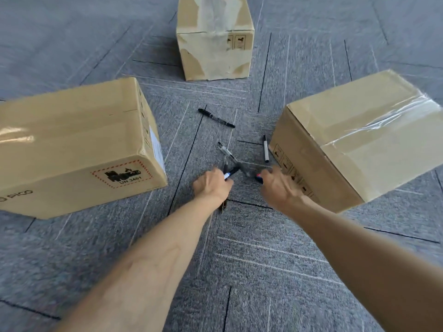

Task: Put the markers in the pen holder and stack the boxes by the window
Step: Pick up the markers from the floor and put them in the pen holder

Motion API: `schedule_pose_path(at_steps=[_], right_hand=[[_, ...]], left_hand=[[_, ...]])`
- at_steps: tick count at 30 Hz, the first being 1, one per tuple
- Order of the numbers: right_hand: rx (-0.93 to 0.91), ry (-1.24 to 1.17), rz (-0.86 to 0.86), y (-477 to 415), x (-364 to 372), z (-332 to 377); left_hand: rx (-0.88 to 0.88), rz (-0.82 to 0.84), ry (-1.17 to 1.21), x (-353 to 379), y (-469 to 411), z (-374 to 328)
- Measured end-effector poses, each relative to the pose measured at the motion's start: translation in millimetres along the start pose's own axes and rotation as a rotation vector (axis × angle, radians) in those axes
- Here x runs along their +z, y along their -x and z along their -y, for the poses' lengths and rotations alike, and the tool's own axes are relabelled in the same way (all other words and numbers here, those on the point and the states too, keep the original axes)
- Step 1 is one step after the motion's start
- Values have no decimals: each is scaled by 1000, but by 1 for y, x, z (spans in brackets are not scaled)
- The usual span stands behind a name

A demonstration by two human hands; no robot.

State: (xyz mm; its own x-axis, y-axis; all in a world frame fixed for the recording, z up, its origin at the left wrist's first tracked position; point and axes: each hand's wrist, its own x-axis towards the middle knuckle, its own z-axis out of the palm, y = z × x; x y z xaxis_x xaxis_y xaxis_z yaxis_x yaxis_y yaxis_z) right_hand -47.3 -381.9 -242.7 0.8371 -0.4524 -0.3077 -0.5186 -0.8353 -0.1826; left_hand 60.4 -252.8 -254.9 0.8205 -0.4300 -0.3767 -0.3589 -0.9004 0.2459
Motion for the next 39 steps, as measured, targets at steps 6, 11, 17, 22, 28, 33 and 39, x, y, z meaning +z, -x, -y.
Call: schedule_pose_path(at_steps=[6,11,17,22,28,33,39], right_hand=[[7,72,39,-13,6,-1],[21,80,55,-20,4,-5],[-71,-114,-21,-10,-2,0],[-95,-370,-139,-4,-17,3],[-29,-474,-161,5,-26,-6],[49,-527,-155,13,-28,-17],[83,-572,-126,24,-29,-28]], left_hand=[[20,33,99,4,-7,7],[-37,43,347,-4,-23,10],[-135,109,566,-20,-41,-8],[-221,66,605,-24,-52,-20],[-226,12,574,-22,-57,-33],[-234,-13,440,-20,-55,-40],[-211,3,344,-15,-49,-38]])
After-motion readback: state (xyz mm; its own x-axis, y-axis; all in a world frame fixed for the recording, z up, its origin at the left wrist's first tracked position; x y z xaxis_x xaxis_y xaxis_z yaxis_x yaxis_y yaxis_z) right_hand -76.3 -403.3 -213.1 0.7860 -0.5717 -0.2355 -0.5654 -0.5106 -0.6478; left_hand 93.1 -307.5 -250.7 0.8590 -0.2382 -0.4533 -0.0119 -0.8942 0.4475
